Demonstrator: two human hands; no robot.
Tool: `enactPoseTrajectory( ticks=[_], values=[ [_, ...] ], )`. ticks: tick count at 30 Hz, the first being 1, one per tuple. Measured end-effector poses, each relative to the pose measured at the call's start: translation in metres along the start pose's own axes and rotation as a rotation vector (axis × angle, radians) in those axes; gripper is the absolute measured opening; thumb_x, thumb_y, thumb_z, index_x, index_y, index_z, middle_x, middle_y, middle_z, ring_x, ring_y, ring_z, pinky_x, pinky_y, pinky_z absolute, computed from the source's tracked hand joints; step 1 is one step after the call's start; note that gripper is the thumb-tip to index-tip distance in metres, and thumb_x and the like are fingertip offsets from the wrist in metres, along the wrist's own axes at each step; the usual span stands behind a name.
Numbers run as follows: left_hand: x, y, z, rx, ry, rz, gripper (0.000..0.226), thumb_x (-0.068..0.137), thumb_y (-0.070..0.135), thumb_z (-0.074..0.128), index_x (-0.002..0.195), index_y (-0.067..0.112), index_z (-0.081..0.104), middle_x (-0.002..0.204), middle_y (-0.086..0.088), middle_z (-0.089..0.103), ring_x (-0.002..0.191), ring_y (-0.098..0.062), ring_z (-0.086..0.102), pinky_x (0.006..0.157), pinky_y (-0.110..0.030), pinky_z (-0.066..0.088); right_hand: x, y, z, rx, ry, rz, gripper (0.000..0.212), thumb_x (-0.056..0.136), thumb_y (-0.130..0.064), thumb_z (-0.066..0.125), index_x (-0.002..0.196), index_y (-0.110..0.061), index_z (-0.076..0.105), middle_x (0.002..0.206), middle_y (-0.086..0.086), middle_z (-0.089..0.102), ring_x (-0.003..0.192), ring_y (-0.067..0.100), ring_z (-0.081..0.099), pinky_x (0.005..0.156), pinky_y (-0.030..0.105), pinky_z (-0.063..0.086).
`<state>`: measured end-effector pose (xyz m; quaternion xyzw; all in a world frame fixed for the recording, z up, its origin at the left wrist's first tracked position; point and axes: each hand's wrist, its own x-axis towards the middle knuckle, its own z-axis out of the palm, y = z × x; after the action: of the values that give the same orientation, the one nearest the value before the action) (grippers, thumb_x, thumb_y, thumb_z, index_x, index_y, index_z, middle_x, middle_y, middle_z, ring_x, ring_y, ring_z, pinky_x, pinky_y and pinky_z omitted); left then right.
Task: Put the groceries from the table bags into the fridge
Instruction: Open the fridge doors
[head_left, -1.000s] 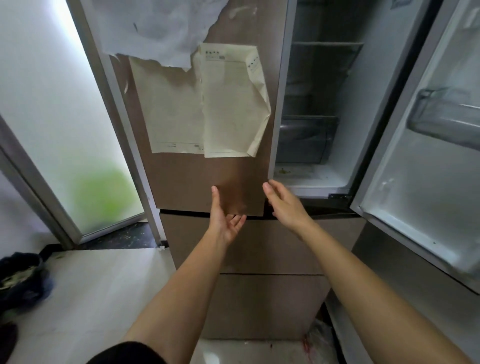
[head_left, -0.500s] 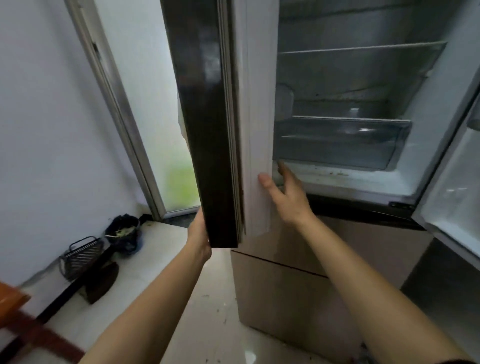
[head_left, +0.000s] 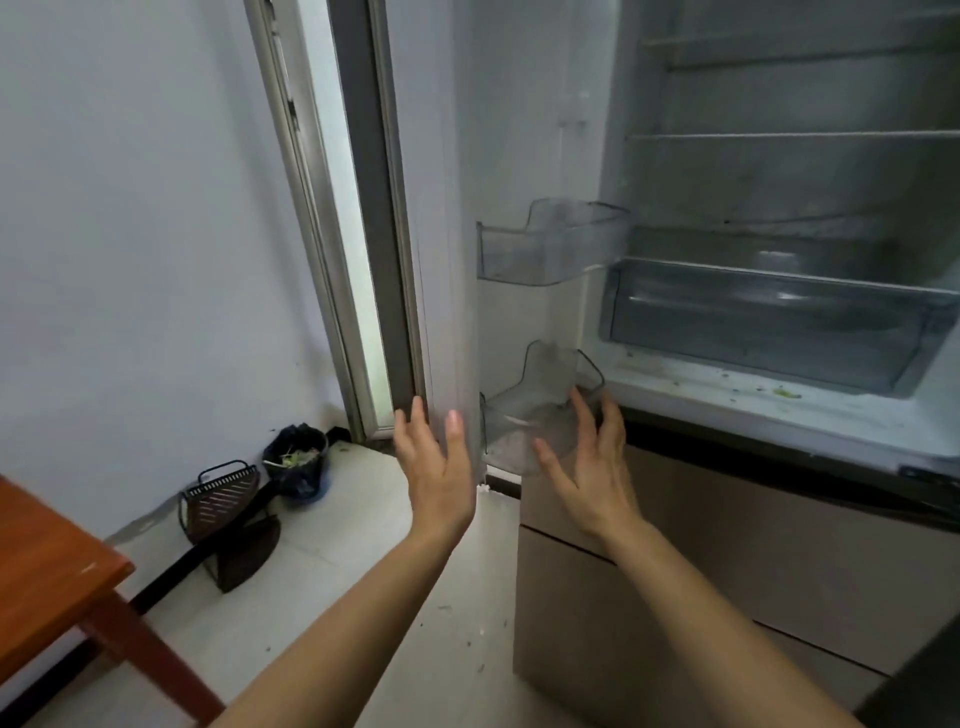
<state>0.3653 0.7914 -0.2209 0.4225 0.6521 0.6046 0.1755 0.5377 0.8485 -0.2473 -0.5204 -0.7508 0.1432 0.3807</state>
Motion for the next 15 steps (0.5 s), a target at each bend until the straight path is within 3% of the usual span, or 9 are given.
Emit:
enactPoseTrajectory(
  ticks=[4,9,12,15],
  values=[
    [0.035,-0.012,-0.004,-0.002,-0.033,0.019,0.077,0.094,0.063,0.024,0.158,0.025,0.005,0.166,0.003,0.003,0.151,-0.01,-0.001,0.115,-0.024,-0.002,0.017,-0.007,0.023,-0.188,0.139,-0.173,0.083,0.087,-0.074,0.045,0.154,-0.034,0.02,0.167,0.01,-0.013,0.155,0.026,-0.014,0.122,0.049,0.005],
    [0.085,-0.033,-0.02,-0.087,-0.107,-0.005,0.073,0.096,0.063,0.02,0.158,0.028,0.003,0.166,0.008,0.004,0.151,-0.006,0.003,0.123,-0.032,0.002,0.041,-0.016,0.051,-0.263,0.152,-0.273,0.071,0.085,-0.065,0.059,0.141,-0.026,0.038,0.159,0.015,0.021,0.154,0.034,0.003,0.119,0.058,0.027],
    [0.103,-0.038,-0.026,-0.148,-0.167,-0.055,0.065,0.101,0.058,0.02,0.157,0.031,0.002,0.165,0.012,0.004,0.151,-0.006,0.004,0.124,-0.037,0.005,0.043,-0.018,0.062,-0.317,0.15,-0.283,0.071,0.087,-0.061,0.06,0.145,-0.029,0.035,0.16,0.013,0.019,0.154,0.033,0.003,0.116,0.057,0.032],
    [0.108,-0.038,-0.034,-0.169,-0.216,-0.098,0.066,0.1,0.061,0.022,0.157,0.034,0.003,0.164,0.015,0.006,0.15,-0.005,0.007,0.123,-0.032,0.007,0.043,-0.021,0.068,-0.333,0.157,-0.296,0.075,0.089,-0.06,0.056,0.151,-0.03,0.026,0.164,0.012,0.013,0.155,0.034,0.0,0.114,0.054,0.028]
  ],
)
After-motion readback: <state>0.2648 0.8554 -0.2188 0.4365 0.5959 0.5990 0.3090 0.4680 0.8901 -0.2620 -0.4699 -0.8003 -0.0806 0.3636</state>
